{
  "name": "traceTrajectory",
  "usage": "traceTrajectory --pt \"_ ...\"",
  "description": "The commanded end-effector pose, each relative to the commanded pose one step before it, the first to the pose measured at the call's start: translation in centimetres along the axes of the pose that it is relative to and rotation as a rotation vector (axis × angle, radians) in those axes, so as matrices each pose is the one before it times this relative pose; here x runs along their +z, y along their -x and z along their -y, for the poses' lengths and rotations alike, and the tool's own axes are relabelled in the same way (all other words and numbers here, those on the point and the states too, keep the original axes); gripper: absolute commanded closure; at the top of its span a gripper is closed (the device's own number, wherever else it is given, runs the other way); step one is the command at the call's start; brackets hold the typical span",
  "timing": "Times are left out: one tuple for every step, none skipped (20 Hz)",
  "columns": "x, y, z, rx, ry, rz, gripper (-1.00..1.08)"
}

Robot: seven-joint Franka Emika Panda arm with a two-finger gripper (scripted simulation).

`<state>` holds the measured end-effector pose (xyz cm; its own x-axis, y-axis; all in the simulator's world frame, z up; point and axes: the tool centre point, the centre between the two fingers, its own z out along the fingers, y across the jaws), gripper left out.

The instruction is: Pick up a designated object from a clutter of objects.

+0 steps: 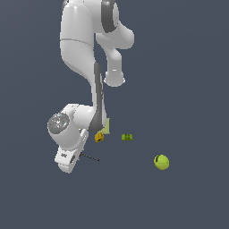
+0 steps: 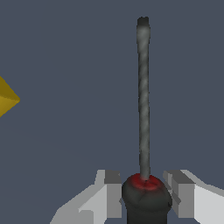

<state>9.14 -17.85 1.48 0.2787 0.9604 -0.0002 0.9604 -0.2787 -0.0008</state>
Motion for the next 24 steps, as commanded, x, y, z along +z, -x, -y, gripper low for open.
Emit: traceTrajectory --pt "0.001 0.007 -0.035 0.00004 0.00078 0.00002 1.08" --pt "0.000 0.000 0.000 0.00000 0.00000 0.00000 1.08" --pt "0.000 0.000 0.000 0.00000 0.00000 0.00000 1.08" --pt "0.000 0.000 0.000 0.00000 0.00000 0.00000 1.08" --pt "0.000 0.000 0.000 0.00000 0.00000 0.00000 1.08" --pt "0.000 0.000 0.000 0.00000 0.00000 0.00000 1.08" --pt "0.000 0.000 0.000 0.00000 0.00000 0.00000 1.08" --pt "-0.012 -0.006 0.007 0.00000 0.00000 0.00000 1.08" --pt "-0.030 -0.008 0.001 0.00000 0.00000 0.00000 1.08" --pt "-0.089 -0.024 0.004 0.00000 0.00000 0.00000 1.08" --pt "-0.148 -0.039 0.007 0.00000 0.00000 0.00000 1.08" --pt "-0.209 -0.055 0.010 0.00000 0.00000 0.00000 1.08" --pt "-0.269 -0.071 0.012 0.00000 0.00000 0.00000 1.08" --pt "-0.331 -0.088 0.015 0.00000 0.00000 0.00000 1.08" --pt "-0.394 -0.105 0.018 0.00000 0.00000 0.00000 1.08" --pt "-0.437 -0.156 0.020 -0.00049 -0.00031 0.00062 1.08" --pt "-0.523 -0.139 0.023 0.00000 0.00000 0.00000 1.08" --pt "-0.591 -0.157 0.026 0.00000 0.00000 0.00000 1.08" --pt "-0.661 -0.176 0.029 0.00000 0.00000 0.00000 1.08" --pt "-0.730 -0.231 0.032 -0.00049 -0.00004 0.00048 1.08" --pt "-0.808 -0.216 0.034 0.00000 0.00000 0.00000 1.08" --pt "-0.877 -0.234 0.036 0.00000 0.00000 0.00000 1.08" --pt "-0.935 -0.280 0.037 -0.00039 -0.00010 0.00028 1.08" --pt "-1.003 -0.269 0.038 0.00000 0.00000 0.00000 1.08"
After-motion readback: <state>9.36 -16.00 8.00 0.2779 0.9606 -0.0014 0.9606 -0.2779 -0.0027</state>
